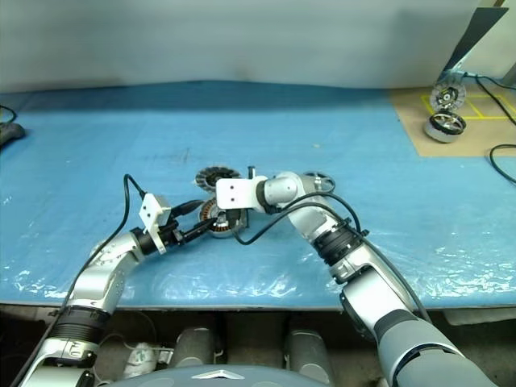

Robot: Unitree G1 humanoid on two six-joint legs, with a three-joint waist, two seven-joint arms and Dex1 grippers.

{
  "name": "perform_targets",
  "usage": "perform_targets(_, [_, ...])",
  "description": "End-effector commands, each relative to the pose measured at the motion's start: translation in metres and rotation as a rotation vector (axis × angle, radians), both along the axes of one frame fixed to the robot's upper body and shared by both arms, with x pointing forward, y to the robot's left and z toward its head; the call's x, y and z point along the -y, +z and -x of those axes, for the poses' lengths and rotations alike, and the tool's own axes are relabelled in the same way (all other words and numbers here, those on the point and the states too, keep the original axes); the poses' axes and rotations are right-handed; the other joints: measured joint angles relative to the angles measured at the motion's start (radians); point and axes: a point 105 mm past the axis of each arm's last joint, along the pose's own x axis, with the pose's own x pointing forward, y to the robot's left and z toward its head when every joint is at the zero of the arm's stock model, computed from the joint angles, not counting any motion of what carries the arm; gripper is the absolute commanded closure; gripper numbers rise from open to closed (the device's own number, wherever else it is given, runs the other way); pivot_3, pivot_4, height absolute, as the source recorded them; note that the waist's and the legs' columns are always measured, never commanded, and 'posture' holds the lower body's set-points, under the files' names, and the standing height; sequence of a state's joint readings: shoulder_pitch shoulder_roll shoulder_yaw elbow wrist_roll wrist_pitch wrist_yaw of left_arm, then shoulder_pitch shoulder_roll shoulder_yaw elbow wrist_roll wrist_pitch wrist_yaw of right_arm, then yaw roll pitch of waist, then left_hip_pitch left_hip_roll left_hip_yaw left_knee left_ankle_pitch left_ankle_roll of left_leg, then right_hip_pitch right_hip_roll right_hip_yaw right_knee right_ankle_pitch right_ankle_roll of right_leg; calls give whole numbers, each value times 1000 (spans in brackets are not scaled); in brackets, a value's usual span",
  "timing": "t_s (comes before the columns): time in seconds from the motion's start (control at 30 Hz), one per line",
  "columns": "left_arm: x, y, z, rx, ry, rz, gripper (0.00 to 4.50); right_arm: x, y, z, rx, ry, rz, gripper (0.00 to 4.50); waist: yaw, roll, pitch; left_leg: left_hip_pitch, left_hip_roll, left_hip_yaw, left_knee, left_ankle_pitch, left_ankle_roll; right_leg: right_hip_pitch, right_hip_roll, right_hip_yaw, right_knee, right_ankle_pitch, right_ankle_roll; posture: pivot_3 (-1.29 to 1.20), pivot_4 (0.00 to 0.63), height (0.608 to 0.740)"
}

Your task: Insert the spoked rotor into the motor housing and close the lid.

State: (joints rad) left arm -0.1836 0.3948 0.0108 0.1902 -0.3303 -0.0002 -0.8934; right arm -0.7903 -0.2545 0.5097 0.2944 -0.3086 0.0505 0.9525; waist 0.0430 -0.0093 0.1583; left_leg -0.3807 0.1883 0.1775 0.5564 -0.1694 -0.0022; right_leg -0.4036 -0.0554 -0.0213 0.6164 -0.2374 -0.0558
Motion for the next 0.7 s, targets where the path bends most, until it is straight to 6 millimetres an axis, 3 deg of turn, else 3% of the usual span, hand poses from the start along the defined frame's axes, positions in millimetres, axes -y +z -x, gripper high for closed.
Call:
perform_targets(0.03, [-4,0,1,5,1,-14,1105,0,12,7,27,49,12,4462,1,0,0,0,0,0,0,0,0,0,0,0,0,0,0,0,150,740])
perform_targets(0.17, [-5,-1,2,2,-2,-14,1105,-2,3,15,41,120,100,4462,0,0,0,0,0,0,0,0,0,0,0,0,0,0,0,0,150,740])
perform_targets(0.3, [-8,-4,4,-2,-8,-22,1105,-7,-3,11,105,155,180,4462,-3,0,0,0,0,0,0,0,0,-1,0,0,0,0,0,0,150,740])
perform_targets(0.47, [-18,-7,5,-4,14,-28,1105,-17,3,7,141,190,194,4462,-1,0,0,-1,0,0,0,0,0,-1,0,0,0,0,0,0,150,740])
perform_targets(0.7, [-22,-10,8,-5,28,-27,1105,-8,-5,4,165,233,299,4462,-1,0,0,-1,0,0,0,0,0,-1,0,0,0,0,0,0,150,740])
